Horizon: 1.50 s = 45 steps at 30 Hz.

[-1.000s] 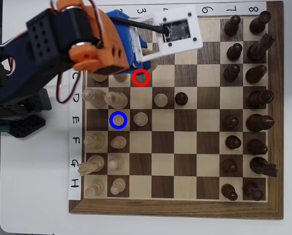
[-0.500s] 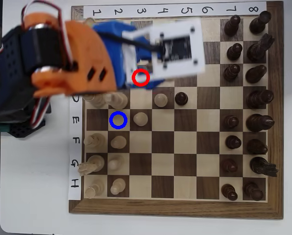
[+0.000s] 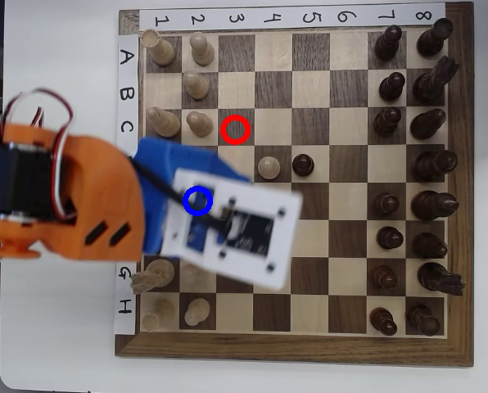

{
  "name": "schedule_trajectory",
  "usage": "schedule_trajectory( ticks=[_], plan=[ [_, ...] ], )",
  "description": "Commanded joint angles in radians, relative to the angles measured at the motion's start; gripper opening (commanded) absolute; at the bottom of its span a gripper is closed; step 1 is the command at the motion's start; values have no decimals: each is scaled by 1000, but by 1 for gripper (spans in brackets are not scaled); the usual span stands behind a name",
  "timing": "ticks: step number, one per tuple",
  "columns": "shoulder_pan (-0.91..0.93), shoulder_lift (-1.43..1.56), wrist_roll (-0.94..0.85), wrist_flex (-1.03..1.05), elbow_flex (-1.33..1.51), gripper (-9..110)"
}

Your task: Move the piece to destination

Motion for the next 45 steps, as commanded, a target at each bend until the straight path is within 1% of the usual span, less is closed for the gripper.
schedule_trajectory(
  ticks=[1,6,12,16,25,33,45],
  plan=[
    [109,313,57,-2,216,0],
    [94,362,67,89,293,0],
    [91,374,83,198,313,0],
    [84,396,86,224,357,0],
    [55,488,114,133,541,0],
    [3,565,156,98,660,0],
    [-31,683,160,-51,845,0]
  ],
)
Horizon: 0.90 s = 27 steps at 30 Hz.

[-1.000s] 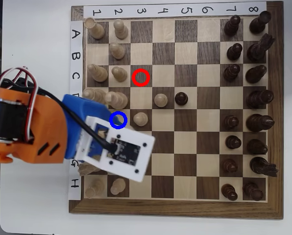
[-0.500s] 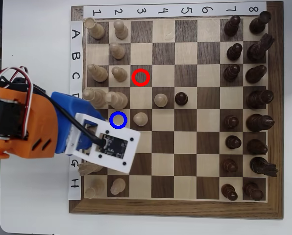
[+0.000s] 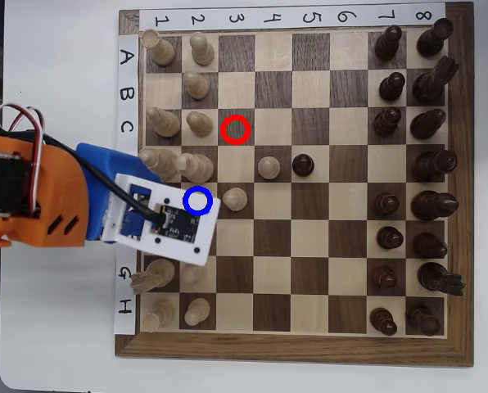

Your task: Move the piece to destination

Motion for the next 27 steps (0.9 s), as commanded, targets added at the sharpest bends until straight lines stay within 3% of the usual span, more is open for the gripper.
schedule_trajectory(
  ticks=[1,27],
  plan=[
    [-31,175,156,-123,84,0],
    [-51,216,155,-376,344,1]
  ],
)
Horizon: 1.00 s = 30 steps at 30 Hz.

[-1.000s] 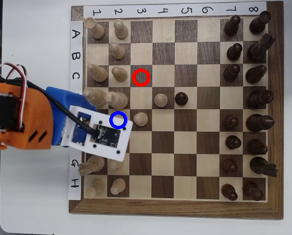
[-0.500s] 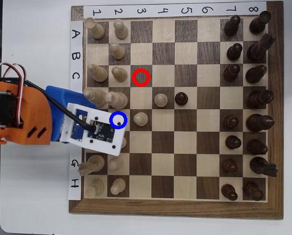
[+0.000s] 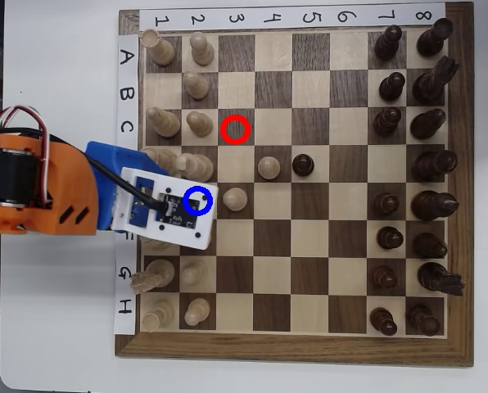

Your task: Move the piece to destination

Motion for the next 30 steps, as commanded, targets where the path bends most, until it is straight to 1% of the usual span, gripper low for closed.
schedule_trajectory(
  ticks=[1,30],
  plan=[
    [-11,46,153,-129,8,1],
    [14,-83,170,-249,123,0]
  ],
)
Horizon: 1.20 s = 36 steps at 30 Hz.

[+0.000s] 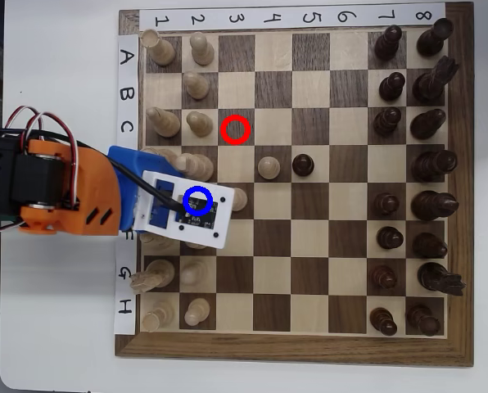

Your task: Move the piece to destination

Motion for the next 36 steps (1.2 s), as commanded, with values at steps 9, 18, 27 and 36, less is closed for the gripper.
schedule_trajectory(
  ticks=[9,18,27,36],
  plan=[
    [26,-12,164,-95,41,0],
    [29,-11,155,-115,61,3],
    [34,-6,149,-127,63,8],
    [26,2,121,-106,55,14]
  ],
)
